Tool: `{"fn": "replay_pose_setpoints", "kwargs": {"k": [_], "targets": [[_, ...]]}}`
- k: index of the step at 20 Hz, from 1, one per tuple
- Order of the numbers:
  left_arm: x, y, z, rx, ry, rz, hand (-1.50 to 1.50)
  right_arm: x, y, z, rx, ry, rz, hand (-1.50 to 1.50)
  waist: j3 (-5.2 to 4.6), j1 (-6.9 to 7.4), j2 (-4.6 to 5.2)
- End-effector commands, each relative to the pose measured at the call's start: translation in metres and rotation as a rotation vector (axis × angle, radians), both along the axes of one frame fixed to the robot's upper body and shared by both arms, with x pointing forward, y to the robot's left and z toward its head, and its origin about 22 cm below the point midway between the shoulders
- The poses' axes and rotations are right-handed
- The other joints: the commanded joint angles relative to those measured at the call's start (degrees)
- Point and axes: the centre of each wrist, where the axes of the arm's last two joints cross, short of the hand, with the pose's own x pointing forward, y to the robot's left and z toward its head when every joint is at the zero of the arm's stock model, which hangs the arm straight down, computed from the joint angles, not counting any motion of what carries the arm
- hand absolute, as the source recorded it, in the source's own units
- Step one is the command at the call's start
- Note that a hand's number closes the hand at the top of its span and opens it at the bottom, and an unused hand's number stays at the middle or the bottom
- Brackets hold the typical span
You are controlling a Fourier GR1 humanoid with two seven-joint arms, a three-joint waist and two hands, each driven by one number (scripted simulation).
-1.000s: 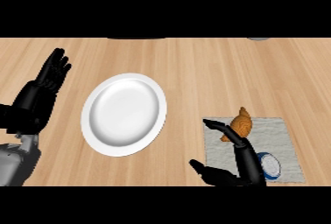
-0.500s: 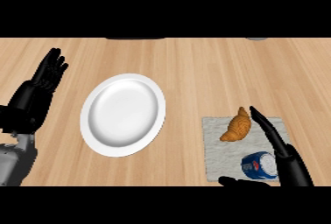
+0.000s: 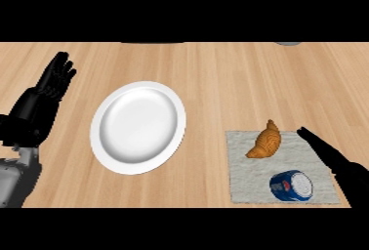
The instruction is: Pick the can from the placemat and place it in the plate
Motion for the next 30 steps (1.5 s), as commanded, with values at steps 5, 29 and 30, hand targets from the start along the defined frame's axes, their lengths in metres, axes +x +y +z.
{"fn": "replay_pose_setpoints", "kwargs": {"k": [5, 29, 30], "targets": [[0.0, -0.004, 0.0, -0.019, -0.013, -0.026, 0.0, 0.001, 0.019, 0.032, -0.231, 0.333, 0.024, -1.5, 0.21, 1.37, 0.21], [-0.008, -0.003, 0.007, 0.008, -0.013, 0.001, 0.0, 0.033, -0.001, -0.045, -0.331, 0.471, -0.073, -1.5, 0.36, 0.2, -0.02], [0.0, 0.013, -0.003, -0.004, 0.001, -0.014, 0.0, 0.044, 0.003, -0.06, -0.341, 0.487, -0.051, -1.5, 0.36, 0.3, 0.06]]}}
